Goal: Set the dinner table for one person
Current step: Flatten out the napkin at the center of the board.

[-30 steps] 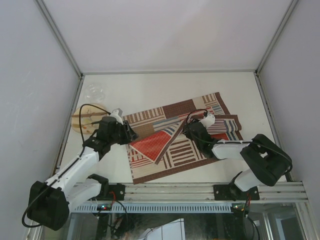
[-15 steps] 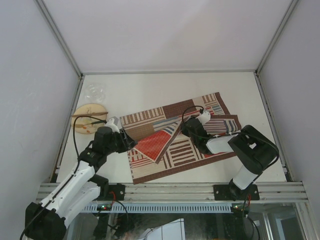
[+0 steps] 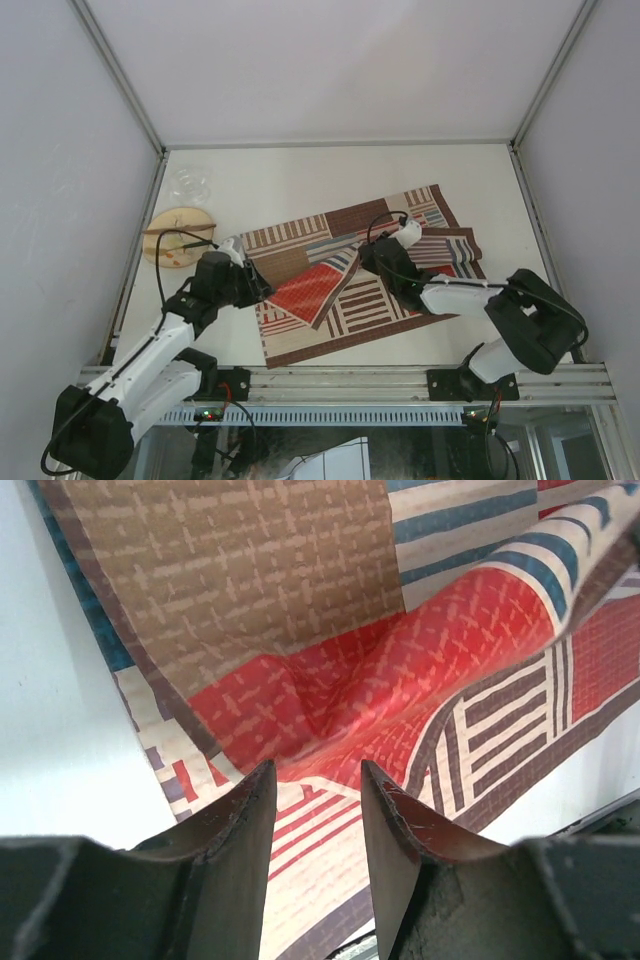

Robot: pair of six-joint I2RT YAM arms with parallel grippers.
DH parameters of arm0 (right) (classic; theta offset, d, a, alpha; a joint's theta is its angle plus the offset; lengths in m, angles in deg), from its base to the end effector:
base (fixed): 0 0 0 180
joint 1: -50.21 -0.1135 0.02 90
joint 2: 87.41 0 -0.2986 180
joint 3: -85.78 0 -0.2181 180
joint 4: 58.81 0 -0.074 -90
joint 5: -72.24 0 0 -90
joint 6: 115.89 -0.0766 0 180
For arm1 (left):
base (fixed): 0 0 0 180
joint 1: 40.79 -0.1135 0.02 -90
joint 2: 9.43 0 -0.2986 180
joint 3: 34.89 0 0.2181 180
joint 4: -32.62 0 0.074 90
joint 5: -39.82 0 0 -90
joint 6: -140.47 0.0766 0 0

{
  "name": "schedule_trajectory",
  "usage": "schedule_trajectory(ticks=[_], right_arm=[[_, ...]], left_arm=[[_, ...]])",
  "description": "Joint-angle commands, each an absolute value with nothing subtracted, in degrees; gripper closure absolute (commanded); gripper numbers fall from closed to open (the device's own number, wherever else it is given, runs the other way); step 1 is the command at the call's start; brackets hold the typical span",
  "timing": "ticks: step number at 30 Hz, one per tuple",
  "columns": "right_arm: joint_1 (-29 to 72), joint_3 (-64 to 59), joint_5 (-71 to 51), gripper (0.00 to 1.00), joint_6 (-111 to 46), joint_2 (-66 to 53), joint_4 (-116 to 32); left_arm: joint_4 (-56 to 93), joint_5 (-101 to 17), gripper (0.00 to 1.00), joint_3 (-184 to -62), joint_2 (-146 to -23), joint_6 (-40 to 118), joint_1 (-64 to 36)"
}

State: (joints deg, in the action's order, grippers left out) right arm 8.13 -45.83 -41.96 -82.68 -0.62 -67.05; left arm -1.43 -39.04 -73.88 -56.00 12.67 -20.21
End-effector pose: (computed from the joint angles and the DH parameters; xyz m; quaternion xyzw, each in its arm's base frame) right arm 0.2427 0.1768 0.2039 0.2122 0.8271 0.2523 0.4552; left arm 0.1281 -0.0639 0.2025 -0.0966 0.9036 -0.2762 0.3128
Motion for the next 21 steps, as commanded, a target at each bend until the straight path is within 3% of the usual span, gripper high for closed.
schedule_trajectory(ticks=[1, 21], right_arm=[[3.5, -46.8, -45.4, 1.00, -83.7, -7.0, -61.5], [-18.2, -53.2, -59.1, 1.00, -95.8, -22.0, -39.3]], left_arm=[[2.5, -38.5, 0.57, -76.8, -57.8, 14.8, -19.9], [5.0, -33.3, 0.56, -79.8, -64.0, 15.4, -19.9]])
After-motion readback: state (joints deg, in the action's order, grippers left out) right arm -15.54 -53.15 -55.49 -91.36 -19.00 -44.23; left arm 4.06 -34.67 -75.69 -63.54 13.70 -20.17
